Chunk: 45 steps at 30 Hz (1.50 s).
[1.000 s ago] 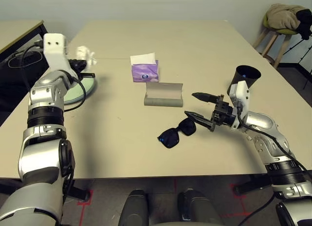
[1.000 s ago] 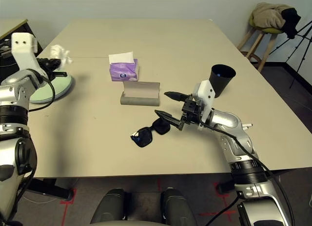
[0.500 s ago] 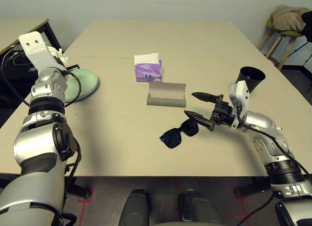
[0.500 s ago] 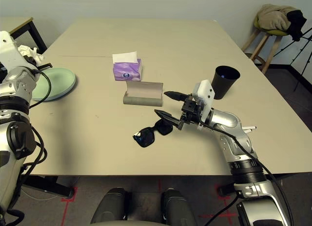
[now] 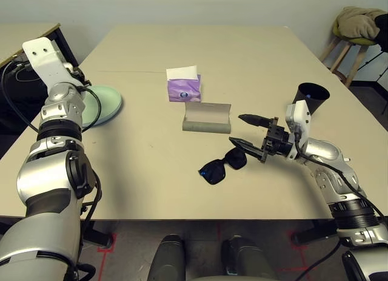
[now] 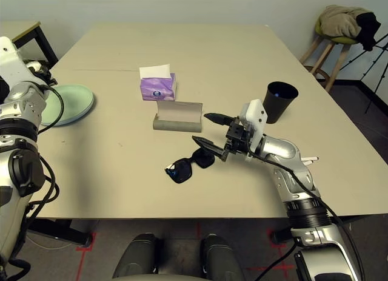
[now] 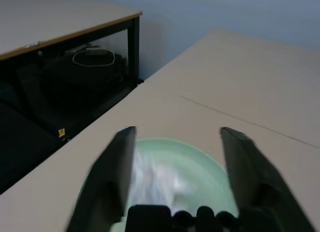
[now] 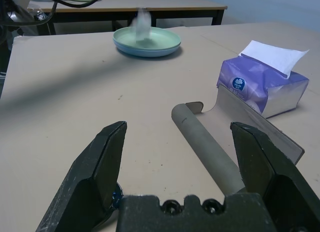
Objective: Organize and tidy the items on the table.
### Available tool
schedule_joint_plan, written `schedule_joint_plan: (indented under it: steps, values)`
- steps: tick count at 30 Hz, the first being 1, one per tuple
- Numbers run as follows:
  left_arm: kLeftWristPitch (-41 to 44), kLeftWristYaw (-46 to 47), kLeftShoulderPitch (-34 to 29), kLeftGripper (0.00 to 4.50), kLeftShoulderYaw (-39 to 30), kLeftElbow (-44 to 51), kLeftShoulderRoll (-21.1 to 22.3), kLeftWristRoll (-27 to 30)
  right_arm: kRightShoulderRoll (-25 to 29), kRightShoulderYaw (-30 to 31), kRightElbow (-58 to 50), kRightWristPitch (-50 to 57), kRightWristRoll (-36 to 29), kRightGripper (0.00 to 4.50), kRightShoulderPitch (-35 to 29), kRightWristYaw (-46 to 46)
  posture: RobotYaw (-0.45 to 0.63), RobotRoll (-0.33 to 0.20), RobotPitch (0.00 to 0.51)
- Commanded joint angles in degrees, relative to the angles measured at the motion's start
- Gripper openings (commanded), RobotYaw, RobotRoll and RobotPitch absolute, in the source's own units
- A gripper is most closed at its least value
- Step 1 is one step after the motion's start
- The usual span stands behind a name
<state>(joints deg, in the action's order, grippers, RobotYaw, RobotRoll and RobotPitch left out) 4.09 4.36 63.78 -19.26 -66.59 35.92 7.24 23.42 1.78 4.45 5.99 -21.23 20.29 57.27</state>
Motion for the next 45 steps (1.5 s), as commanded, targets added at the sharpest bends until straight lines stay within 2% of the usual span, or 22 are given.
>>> schedule_joint_plan:
  steps: [1,8,15,20,24,30,34,40,45]
  values:
    - [-2.7,1.1,-0.4,4.48,1.1,-0.8,-0.8,-1.4,0.1,0.5,-0.6,0.4,0.2,4.50,0.1,-0.3,0.19,0.000,0.031]
    - [-2.1,-2.2,0.2,4.48,0.6,-0.6,-1.5,-0.3,0.2,0.4,-0.9,0.7,0.1,4.50,0.1,-0.3,0.19,0.000,0.031]
    - [-2.7,-5.5,0.9,4.48,2.7,0.5,-2.1,-1.6,0.0,0.5,-0.7,0.6,0.2,4.50,0.4,-0.6,0.19,0.000,0.033]
    - [-1.6,-19.6,0.1,4.48,6.7,2.9,-3.1,-1.7,-0.5,0.4,-0.3,1.0,0.4,4.50,0.7,-1.9,0.19,0.000,0.033]
    - [0.6,-39.0,-3.5,4.48,9.8,9.4,-3.8,1.0,-1.6,0.8,-0.4,0.7,0.6,4.50,0.9,-2.8,0.20,0.000,0.033]
    - [4.7,-59.3,-9.6,4.48,12.2,17.8,-2.2,4.2,-1.5,1.2,-1.1,0.9,0.5,4.50,0.5,-2.3,0.20,0.000,0.034]
    - [8.3,-69.6,-14.9,4.48,14.8,23.6,-0.1,4.9,-1.2,1.4,-1.3,1.1,0.4,4.50,0.6,-2.0,0.19,0.000,0.035]
    - [9.0,-77.7,-20.9,4.48,14.9,31.6,1.3,7.9,-0.9,1.6,-1.8,1.3,0.3,4.50,0.4,-2.0,0.20,0.000,0.040]
    - [9.4,-80.0,-23.7,4.48,15.8,35.9,2.4,8.1,-0.2,1.5,-1.8,1.4,0.2,4.50,0.4,-1.3,0.21,0.000,0.049]
